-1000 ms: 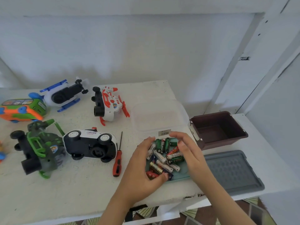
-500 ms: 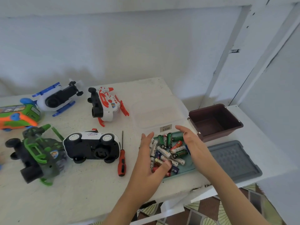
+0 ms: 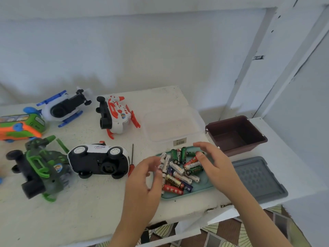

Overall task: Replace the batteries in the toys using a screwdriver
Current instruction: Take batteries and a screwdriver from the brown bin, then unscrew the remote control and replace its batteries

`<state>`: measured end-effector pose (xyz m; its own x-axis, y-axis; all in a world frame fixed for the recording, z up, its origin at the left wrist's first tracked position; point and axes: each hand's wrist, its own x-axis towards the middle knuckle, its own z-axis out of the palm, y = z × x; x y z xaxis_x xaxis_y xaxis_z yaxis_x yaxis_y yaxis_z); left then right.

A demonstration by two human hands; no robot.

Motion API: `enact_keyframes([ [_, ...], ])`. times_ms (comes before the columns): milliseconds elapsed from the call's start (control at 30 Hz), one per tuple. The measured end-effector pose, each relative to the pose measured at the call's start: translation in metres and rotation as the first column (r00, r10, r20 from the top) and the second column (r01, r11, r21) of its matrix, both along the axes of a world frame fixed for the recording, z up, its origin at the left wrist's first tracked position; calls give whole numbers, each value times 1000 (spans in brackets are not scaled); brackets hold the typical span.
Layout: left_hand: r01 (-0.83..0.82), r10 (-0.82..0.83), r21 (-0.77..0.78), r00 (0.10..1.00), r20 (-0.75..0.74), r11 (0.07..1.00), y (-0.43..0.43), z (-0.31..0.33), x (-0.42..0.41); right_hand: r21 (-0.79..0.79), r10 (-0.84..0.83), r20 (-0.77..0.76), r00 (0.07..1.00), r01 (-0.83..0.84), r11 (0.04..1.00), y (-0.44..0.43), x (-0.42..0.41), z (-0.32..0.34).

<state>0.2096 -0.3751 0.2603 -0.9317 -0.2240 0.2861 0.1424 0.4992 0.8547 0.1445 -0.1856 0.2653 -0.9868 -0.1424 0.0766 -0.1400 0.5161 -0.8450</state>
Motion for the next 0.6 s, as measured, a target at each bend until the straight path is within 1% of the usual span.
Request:
enact_keyframes([
  [67,-89,86,-62,995,-55,994,-4,1,4,8,-7,-20,1000,7,1000,0,-3,0],
  [133,-230,221,-169,973,-69,958,-10,0,9,20,1,-32,999,0,1000,-1,-7,-1],
  [167,-296,292,-261,955,-54,919,-13,-3,12,33,8,-36,999,-7,999,-3,-8,-2],
  [233,-389,440,-425,898,23,817,-19,-11,17,52,23,-48,999,-20,998,-5,-10,-4],
  [300,-419,526,-503,846,86,756,-25,-21,21,60,47,-64,997,-43,997,-5,-11,-4],
  [333,-419,534,-520,841,86,744,-26,-24,23,65,65,-69,996,-60,996,-4,-12,-4],
  [400,-424,522,-495,850,74,759,-23,-22,27,67,89,-78,993,-84,994,-2,-12,-5],
  [433,-436,523,-443,848,89,783,-20,-19,28,65,91,-98,991,-84,994,-1,-12,-5],
  [467,-459,529,-361,840,121,812,-17,-17,29,59,84,-137,987,-77,995,-1,-11,-6],
  [533,-499,517,-138,840,167,856,-7,-13,32,26,47,-246,968,-41,999,-4,-6,-5],
  [600,-510,504,18,854,132,860,4,-6,39,-31,19,-323,946,-30,999,-12,3,0],
])
